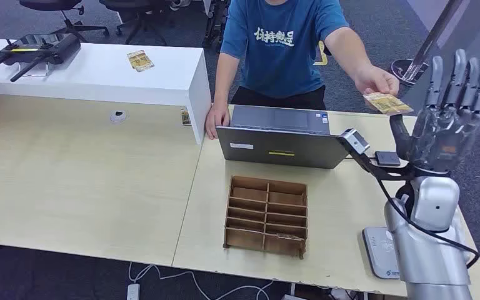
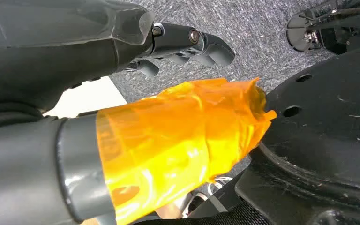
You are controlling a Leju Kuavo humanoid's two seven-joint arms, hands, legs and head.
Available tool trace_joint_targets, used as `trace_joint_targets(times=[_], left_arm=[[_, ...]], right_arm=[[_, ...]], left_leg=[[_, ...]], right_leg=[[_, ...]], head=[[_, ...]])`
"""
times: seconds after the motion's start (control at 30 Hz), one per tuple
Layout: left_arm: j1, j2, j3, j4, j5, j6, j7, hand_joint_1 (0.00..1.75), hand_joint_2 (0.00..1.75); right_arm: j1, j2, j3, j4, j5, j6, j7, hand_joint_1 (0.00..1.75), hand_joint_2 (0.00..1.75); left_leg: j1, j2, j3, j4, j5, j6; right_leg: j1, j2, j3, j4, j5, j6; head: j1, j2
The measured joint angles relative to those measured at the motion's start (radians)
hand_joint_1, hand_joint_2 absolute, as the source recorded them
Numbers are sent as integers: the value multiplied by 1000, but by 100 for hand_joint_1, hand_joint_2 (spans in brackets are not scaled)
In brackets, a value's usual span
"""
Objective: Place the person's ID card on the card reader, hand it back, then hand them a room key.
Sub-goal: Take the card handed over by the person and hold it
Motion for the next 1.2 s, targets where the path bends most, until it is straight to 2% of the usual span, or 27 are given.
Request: trace_joint_targets(times=[0.2,0.33,0.47,0.77,1.2], left_arm=[[0,6,0,0,-9,-1,0,0,0],[-1,11,0,0,-25,-6,0,0,0],[-4,17,0,0,-39,-13,0,0,0],[-5,19,0,0,-45,-13,0,0,0],[-5,11,0,0,-51,-2,0,0,0]], right_arm=[[-65,-33,94,73,0,9,44,0,175],[-131,-60,191,125,0,62,108,0,175],[-197,-66,247,194,-6,102,95,0,175],[-218,-66,262,252,-45,81,59,0,175],[-160,-78,243,232,-93,41,21,0,175]], left_leg=[[0,0,-1,0,0,0],[0,0,-1,0,0,0],[0,-1,-1,0,1,0],[0,-1,-1,0,1,0],[0,-1,-1,0,1,0]], right_leg=[[0,0,0,0,0,0],[0,0,0,0,0,0],[0,0,-1,0,1,0],[0,-1,-1,0,1,0],[0,-1,-1,0,1,0]], head=[[0,0],[0,0],[0,0],[0,0],[0,0]])
